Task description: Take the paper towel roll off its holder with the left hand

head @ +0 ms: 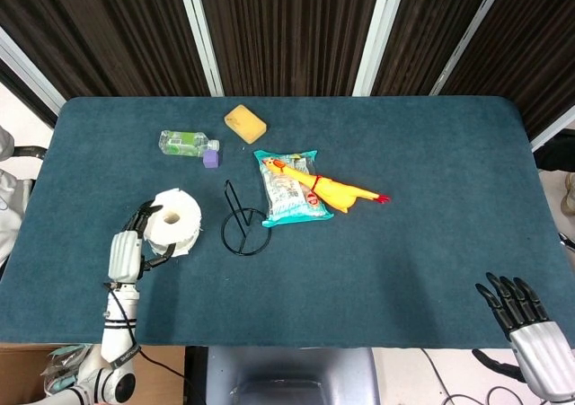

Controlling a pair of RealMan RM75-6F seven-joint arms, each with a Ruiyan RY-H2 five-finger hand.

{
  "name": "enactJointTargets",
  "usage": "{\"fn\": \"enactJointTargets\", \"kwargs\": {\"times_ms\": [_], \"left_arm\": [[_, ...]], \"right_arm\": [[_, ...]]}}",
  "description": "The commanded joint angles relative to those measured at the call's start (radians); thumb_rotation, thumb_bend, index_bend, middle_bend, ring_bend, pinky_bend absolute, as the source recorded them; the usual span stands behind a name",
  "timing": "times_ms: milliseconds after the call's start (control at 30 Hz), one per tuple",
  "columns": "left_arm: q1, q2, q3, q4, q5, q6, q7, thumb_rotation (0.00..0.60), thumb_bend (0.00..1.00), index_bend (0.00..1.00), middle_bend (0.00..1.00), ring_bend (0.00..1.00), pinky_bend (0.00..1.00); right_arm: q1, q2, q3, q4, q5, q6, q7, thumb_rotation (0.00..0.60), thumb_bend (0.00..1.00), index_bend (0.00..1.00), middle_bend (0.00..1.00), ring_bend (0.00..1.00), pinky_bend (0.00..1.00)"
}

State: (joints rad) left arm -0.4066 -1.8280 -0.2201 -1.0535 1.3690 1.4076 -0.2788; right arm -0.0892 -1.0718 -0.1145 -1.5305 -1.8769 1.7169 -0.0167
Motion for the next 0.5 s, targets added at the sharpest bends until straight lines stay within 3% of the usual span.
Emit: {"fn": "enactJointTargets", "kwargs": {"times_ms": [33, 133, 200, 500], "left_arm": [[-0.014, -0.002, 0.016, -0.006, -0.020, -0.072, 0.040, 0.600, 0.58, 0.38, 0.43, 0.33, 0.06], [-0.008, 0.025, 0.013, -0.064, -0.036, -0.091, 0.060, 0.600, 0.46, 0.06, 0.10, 0.05, 0.01], [-0.003, 0.042, 0.009, -0.094, -0.037, -0.083, 0.065, 0.600, 0.41, 0.00, 0.01, 0.00, 0.00], [0.032, 0.151, 0.040, -0.225, -0.012, -0.061, 0.140, 0.600, 0.35, 0.00, 0.00, 0.00, 0.00]], "right_arm": [[0.000, 0.000, 0.000, -0.001, 0.000, 0.000, 0.000, 0.600, 0.03, 0.00, 0.00, 0.00, 0.00], [-0.001, 0.001, -0.001, 0.001, -0.002, 0.003, 0.003, 0.600, 0.03, 0.00, 0.00, 0.00, 0.00], [-0.001, 0.001, -0.001, 0.002, -0.001, 0.004, 0.004, 0.600, 0.03, 0.00, 0.00, 0.00, 0.00], [0.000, -0.003, -0.002, 0.000, -0.003, -0.004, -0.012, 0.600, 0.03, 0.00, 0.00, 0.00, 0.00]]}}
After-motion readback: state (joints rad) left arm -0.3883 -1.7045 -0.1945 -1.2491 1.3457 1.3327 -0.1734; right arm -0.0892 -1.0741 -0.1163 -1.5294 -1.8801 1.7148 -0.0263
